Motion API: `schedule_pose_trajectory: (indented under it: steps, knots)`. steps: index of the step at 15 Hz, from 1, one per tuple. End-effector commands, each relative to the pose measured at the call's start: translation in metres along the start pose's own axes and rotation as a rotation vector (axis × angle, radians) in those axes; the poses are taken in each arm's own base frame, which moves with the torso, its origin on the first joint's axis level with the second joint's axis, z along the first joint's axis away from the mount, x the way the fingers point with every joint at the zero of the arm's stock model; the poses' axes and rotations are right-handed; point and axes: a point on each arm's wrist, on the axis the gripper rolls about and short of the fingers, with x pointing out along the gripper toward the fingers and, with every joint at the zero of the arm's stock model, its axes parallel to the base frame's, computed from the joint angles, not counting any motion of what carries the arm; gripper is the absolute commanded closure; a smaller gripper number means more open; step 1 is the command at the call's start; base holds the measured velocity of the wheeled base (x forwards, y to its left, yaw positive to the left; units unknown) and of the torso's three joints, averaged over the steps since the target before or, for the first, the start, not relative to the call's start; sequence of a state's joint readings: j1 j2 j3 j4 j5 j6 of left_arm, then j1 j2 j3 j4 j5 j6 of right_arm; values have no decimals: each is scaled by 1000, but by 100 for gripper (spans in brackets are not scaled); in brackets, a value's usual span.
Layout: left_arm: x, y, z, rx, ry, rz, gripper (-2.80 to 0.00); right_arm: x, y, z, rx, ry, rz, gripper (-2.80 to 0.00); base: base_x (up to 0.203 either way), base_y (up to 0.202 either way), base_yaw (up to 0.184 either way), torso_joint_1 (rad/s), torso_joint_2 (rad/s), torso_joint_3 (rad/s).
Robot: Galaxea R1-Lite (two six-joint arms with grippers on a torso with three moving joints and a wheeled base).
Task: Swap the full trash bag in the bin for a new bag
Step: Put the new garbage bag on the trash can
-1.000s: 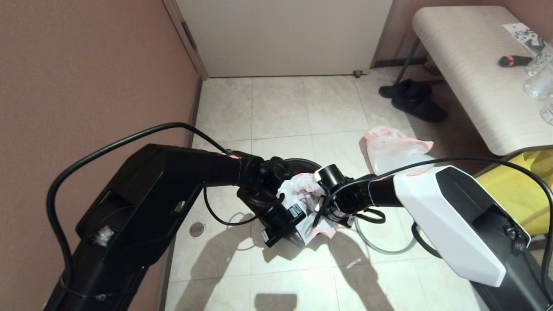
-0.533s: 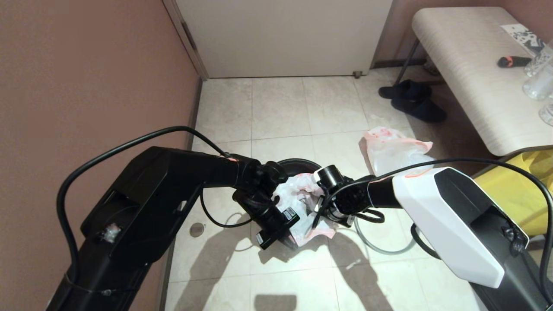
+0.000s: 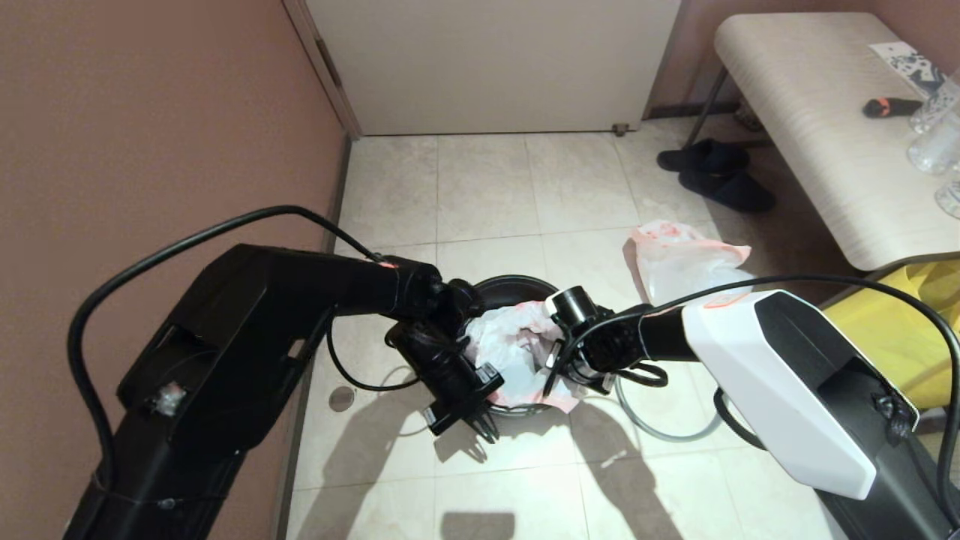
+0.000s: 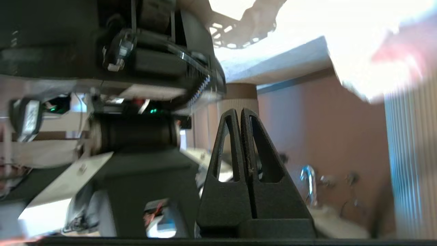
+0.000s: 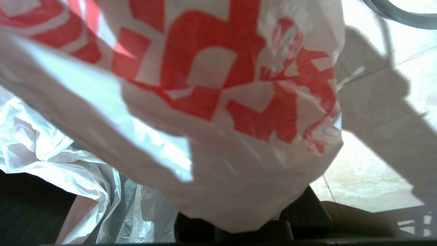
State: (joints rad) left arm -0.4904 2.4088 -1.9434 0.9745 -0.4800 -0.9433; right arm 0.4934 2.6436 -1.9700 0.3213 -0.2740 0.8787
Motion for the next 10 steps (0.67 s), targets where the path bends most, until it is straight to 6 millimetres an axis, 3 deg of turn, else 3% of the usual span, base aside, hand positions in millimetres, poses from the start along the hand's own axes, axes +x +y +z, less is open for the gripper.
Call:
schedule_pose_trajectory:
  steps: [1,3,4,7,10]
  knots:
    - [-39,-3,-18,36,-38,-55,0,2,-1,-2,-2,4,-3,0,0,0,0,0,0,0]
    - [-65,-4,-24,102,-107,-106,0,-4,2,2,4,18,28,0,0,0,0,0,0,0]
    - [-63,-2,-16,129,-130,-103,0,-8,3,5,6,20,39,0,0,0,0,0,0,0]
    - [-44,17,28,166,-158,-70,0,-24,-1,25,-1,-9,50,0,0,0,0,0,0,0]
    - [-44,30,66,212,-246,-140,0,-28,-5,30,-65,-9,38,0,0,0,0,0,0,0]
